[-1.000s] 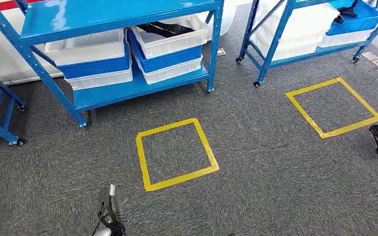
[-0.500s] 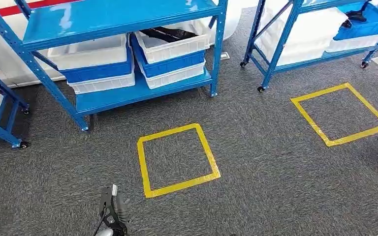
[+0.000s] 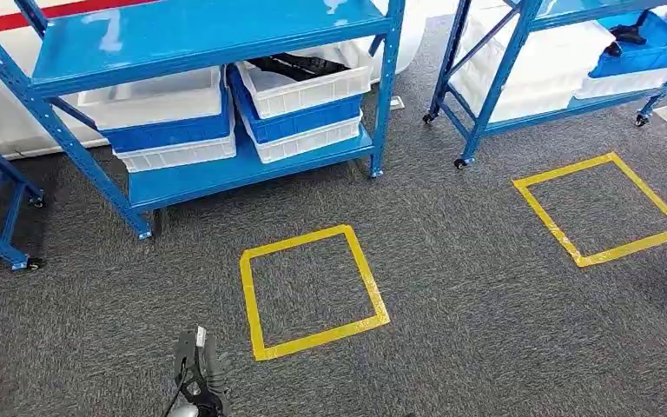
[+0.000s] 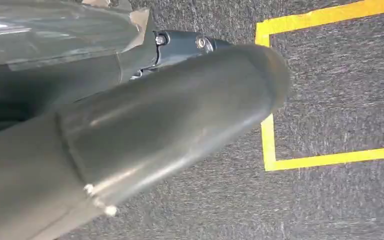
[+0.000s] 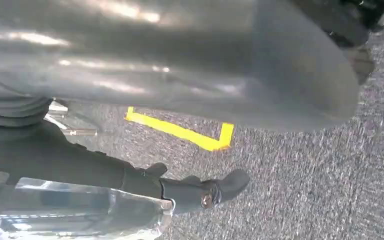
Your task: Take the parts from the cabinet and place them on the table.
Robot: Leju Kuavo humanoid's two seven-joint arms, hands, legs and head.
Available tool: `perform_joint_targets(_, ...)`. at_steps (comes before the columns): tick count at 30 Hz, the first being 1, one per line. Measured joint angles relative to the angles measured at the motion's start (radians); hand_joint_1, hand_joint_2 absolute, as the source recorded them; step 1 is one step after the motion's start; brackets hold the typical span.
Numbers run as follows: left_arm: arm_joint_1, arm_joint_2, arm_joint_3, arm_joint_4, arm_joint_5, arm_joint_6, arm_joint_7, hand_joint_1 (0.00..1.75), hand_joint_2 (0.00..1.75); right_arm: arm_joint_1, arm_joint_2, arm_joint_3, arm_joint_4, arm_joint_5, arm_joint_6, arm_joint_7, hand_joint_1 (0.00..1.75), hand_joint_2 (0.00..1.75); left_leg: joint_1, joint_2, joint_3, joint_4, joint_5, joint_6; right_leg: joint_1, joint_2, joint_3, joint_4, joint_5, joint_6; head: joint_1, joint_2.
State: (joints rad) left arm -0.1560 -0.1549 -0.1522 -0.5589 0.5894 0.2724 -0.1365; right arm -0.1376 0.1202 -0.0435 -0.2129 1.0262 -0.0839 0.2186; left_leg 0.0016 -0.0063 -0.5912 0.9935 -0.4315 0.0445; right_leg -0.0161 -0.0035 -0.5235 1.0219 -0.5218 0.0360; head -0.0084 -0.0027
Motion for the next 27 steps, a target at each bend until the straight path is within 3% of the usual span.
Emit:
perform_joint_targets(1,-0.002,0.000,0.000,0.000,-0.002,-0.001,0.000,0.00,0.00,-0.001,-0.001,-0.003,0.000,0.000,0.000,-0.002,0.00,0.00,0.000,0.001,0.011,-0.008,-0.005,0.009,0.003,0.001,-0.028,0.054,-0.021,-0.006,-0.001,0.000)
perform_joint_targets(3,-0.004,-0.002,0.000,0.000,-0.002,-0.002,0.000,0.00,0.00,0.001,-0.001,-0.006,0.000,0.000,0.000,-0.002,0.00,0.00,0.001,0.002,0.020,-0.008,-0.014,0.014,0.002,0.003,-0.113,0.200,-0.066,-0.012,0.003,0.000)
perform_joint_targets(4,-0.003,-0.003,-0.001,0.001,-0.002,-0.002,0.000,0.00,0.00,0.004,-0.003,-0.008,0.000,0.000,0.000,-0.002,0.00,0.00,0.000,0.000,0.025,-0.007,-0.020,0.015,0.002,0.003,-0.163,0.273,-0.083,-0.010,0.002,0.000)
perform_joint_targets(5,-0.002,-0.003,0.000,0.003,-0.002,-0.002,0.000,0.00,0.00,0.007,-0.003,-0.008,0.000,0.000,0.000,-0.002,0.00,0.00,0.000,-0.002,0.031,-0.006,-0.026,0.014,0.001,0.003,-0.190,0.300,-0.079,-0.004,0.004,0.000)
perform_joint_targets(6,-0.001,-0.003,0.000,0.004,-0.002,-0.002,0.000,0.00,0.00,0.011,-0.003,-0.009,0.000,0.000,0.000,-0.002,0.00,0.00,0.000,-0.004,0.041,-0.006,-0.033,0.012,-0.001,0.003,-0.190,0.274,-0.051,0.006,0.003,0.000)
perform_joint_targets(9,-0.001,-0.005,0.000,0.007,-0.002,-0.003,0.000,0.00,0.00,0.011,-0.006,-0.011,0.000,0.000,0.000,-0.002,0.00,0.00,0.002,-0.009,0.076,-0.004,-0.062,-0.001,-0.012,0.002,-0.106,0.033,0.091,0.039,0.005,0.000)
perform_joint_targets(10,-0.002,-0.005,0.000,0.008,-0.002,-0.003,0.000,0.00,0.00,0.011,-0.007,-0.012,0.000,0.000,0.000,-0.002,0.00,0.00,-0.007,-0.009,0.070,0.001,-0.074,-0.010,-0.011,0.002,-0.089,0.001,0.094,0.033,0.008,0.000)
perform_joint_targets(11,-0.003,-0.005,0.000,0.009,-0.002,-0.003,0.001,0.00,0.00,0.009,-0.006,-0.013,0.002,0.000,0.000,-0.002,0.00,0.00,-0.008,-0.009,0.074,0.004,-0.081,-0.014,-0.011,0.004,-0.082,-0.005,0.090,0.016,0.007,0.000)
perform_joint_targets(14,-0.003,-0.005,0.000,0.009,-0.002,-0.003,0.000,0.00,0.00,0.011,-0.006,-0.013,0.002,0.000,0.000,-0.002,0.00,0.00,-0.001,-0.009,0.080,-0.004,-0.088,-0.024,-0.002,0.005,-0.082,-0.003,0.079,-0.004,0.004,0.000)
perform_joint_targets(15,-0.004,-0.005,-0.001,0.008,-0.002,-0.003,0.000,0.00,0.00,0.010,-0.005,-0.013,0.001,0.000,0.000,-0.002,0.00,0.00,0.002,-0.008,0.083,-0.001,-0.100,-0.030,-0.014,0.006,-0.073,-0.006,0.076,-0.010,0.004,0.000)
perform_joint_targets(16,-0.005,-0.006,-0.001,0.008,-0.002,-0.003,0.000,0.00,0.00,0.010,-0.007,-0.013,0.001,0.000,0.000,-0.003,0.00,0.00,0.002,-0.004,0.075,0.031,-0.112,-0.036,-0.014,0.006,-0.064,-0.007,0.069,-0.020,0.000,0.000)
perform_joint_targets(17,-0.006,-0.006,-0.001,0.008,-0.002,-0.004,0.000,0.00,0.00,0.009,-0.006,-0.013,0.001,0.000,0.000,-0.003,0.00,0.00,0.004,-0.001,0.041,0.099,-0.140,-0.043,-0.013,0.005,-0.058,-0.007,0.064,-0.028,-0.001,0.000)
perform_joint_targets(19,-0.003,-0.005,-0.001,0.009,-0.002,-0.004,0.000,0.00,0.00,0.008,-0.006,-0.013,0.001,0.000,0.000,-0.004,0.00,0.00,0.006,0.001,-0.063,0.267,-0.199,-0.050,-0.010,0.004,-0.049,-0.007,0.054,-0.038,-0.001,0.000)
perform_joint_targets(20,-0.001,-0.005,0.000,0.009,-0.002,-0.003,0.000,0.00,0.00,0.009,-0.006,-0.013,0.001,0.000,0.000,-0.005,0.00,0.00,0.008,0.002,-0.107,0.323,-0.208,-0.051,-0.009,0.005,-0.044,-0.007,0.050,-0.038,-0.002,0.000)
perform_joint_targets(21,0.001,-0.003,-0.001,0.010,-0.002,-0.003,0.000,0.00,0.00,0.010,-0.006,-0.013,0.001,0.000,0.000,-0.005,0.00,0.00,0.008,0.002,-0.130,0.332,-0.186,-0.048,-0.007,0.006,-0.037,-0.007,0.044,-0.039,-0.001,0.000)
perform_joint_targets(22,0.001,-0.003,0.000,0.010,-0.002,-0.003,0.000,0.00,0.00,0.011,-0.006,-0.013,0.001,0.000,0.000,-0.005,0.00,0.00,0.008,0.002,-0.124,0.284,-0.133,-0.044,-0.006,0.008,-0.028,-0.007,0.037,-0.037,-0.002,0.000)
perform_joint_targets(24,-0.001,-0.003,-0.001,0.010,-0.002,-0.003,0.000,0.00,0.00,0.010,-0.005,-0.013,0.001,0.001,0.000,-0.006,0.00,0.00,0.007,0.002,-0.064,0.120,-0.021,-0.030,-0.005,0.011,-0.006,-0.008,0.024,-0.034,-0.001,0.000)
perform_joint_targets(25,-0.001,-0.002,-0.001,0.010,-0.002,-0.003,0.000,0.00,0.00,0.011,-0.003,-0.013,0.001,0.001,0.000,-0.007,0.00,0.00,0.003,0.004,-0.034,0.041,0.014,-0.019,-0.006,0.010,-0.010,-0.011,0.017,-0.031,-0.001,0.000)
perform_joint_targets(26,-0.003,-0.001,-0.001,0.010,-0.002,-0.003,0.000,0.00,0.00,0.008,-0.002,-0.014,0.001,0.001,0.000,-0.009,0.00,0.00,-0.004,0.005,-0.022,0.030,-0.011,-0.015,0.002,0.011,0.004,-0.011,0.010,-0.023,0.003,0.000)
perform_joint_targets(27,-0.004,-0.002,-0.001,0.010,-0.002,-0.003,0.000,0.00,0.00,0.006,-0.002,-0.013,0.000,0.003,0.000,-0.010,0.00,0.00,-0.008,0.004,-0.022,0.027,-0.015,-0.010,-0.003,0.011,0.004,-0.016,0.008,-0.018,-0.001,0.000)
